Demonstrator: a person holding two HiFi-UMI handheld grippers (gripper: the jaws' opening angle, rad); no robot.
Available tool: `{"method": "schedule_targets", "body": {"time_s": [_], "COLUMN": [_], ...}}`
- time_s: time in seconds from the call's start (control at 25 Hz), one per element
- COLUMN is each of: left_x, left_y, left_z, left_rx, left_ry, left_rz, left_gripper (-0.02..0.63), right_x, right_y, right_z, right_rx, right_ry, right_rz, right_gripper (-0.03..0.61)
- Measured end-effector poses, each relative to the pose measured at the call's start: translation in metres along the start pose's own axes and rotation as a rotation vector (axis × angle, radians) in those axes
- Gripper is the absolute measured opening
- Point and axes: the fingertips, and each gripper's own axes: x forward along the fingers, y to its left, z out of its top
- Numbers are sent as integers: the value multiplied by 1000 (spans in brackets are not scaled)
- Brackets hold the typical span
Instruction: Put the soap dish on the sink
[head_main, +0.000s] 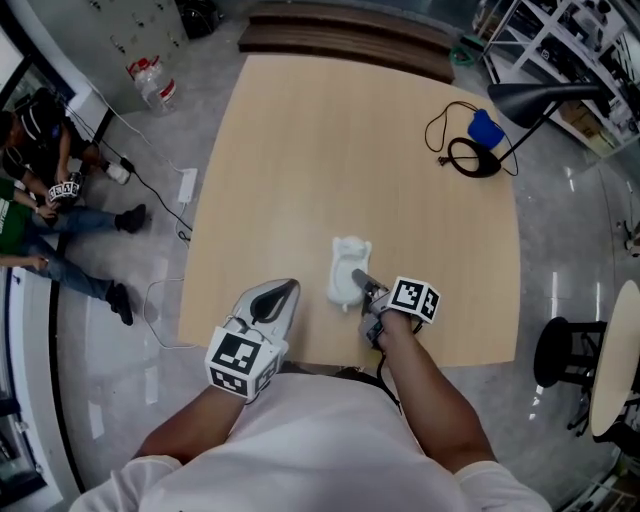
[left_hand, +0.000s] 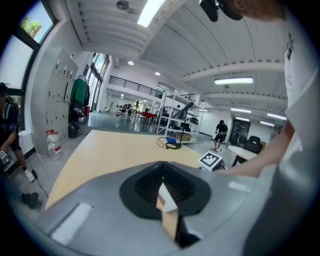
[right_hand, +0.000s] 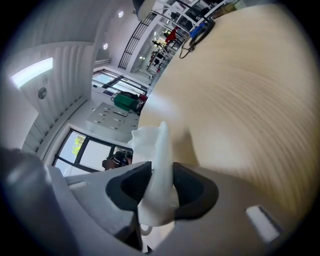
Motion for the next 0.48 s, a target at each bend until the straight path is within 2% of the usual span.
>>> {"method": "schedule_targets", "body": {"time_s": [0.12, 0.48], "left_x": [-2, -1], "left_y": [3, 2], "left_z": [-2, -3], "left_rx": [-11, -28], "left_ry": [1, 0], "left_rz": [13, 23], "left_gripper": [8, 8], "right_x": [4, 17], "right_y": [-7, -14], "right_z": [3, 9], "right_rx": [49, 48], "right_ry": [-4, 81], "right_rz": [2, -49], "right_gripper": [138, 153]}}
